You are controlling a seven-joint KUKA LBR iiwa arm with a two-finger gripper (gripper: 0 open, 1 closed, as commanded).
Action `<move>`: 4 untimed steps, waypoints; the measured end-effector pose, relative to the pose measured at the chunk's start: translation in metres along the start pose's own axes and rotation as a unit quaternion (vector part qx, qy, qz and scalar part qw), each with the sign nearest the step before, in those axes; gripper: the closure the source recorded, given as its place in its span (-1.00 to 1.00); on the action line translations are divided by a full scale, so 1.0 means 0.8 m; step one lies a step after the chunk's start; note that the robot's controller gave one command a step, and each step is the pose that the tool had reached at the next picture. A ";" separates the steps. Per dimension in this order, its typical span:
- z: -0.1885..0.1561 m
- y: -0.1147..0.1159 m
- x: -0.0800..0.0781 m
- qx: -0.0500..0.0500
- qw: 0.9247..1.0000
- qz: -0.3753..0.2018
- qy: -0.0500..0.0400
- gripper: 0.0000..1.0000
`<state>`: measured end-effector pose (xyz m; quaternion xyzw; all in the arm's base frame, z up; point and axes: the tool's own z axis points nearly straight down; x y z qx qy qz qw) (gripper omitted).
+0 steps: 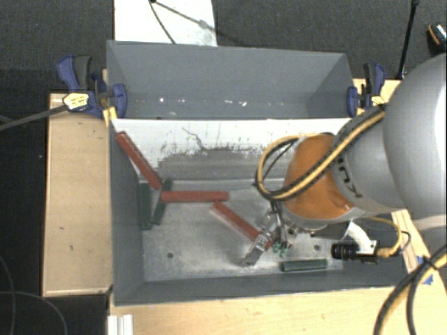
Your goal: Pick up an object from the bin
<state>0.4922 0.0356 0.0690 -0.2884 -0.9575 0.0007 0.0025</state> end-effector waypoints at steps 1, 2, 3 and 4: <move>-0.001 0.037 0.046 0.000 0.997 0.073 0.001 -1.00; -0.001 0.036 0.045 0.000 0.997 0.074 0.001 1.00; -0.093 0.037 0.043 -0.004 0.997 0.072 -0.004 1.00; -0.152 0.038 0.042 -0.003 0.998 0.070 -0.004 1.00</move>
Offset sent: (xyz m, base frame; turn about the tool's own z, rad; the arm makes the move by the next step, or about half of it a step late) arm -0.0135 0.0434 0.0010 0.1483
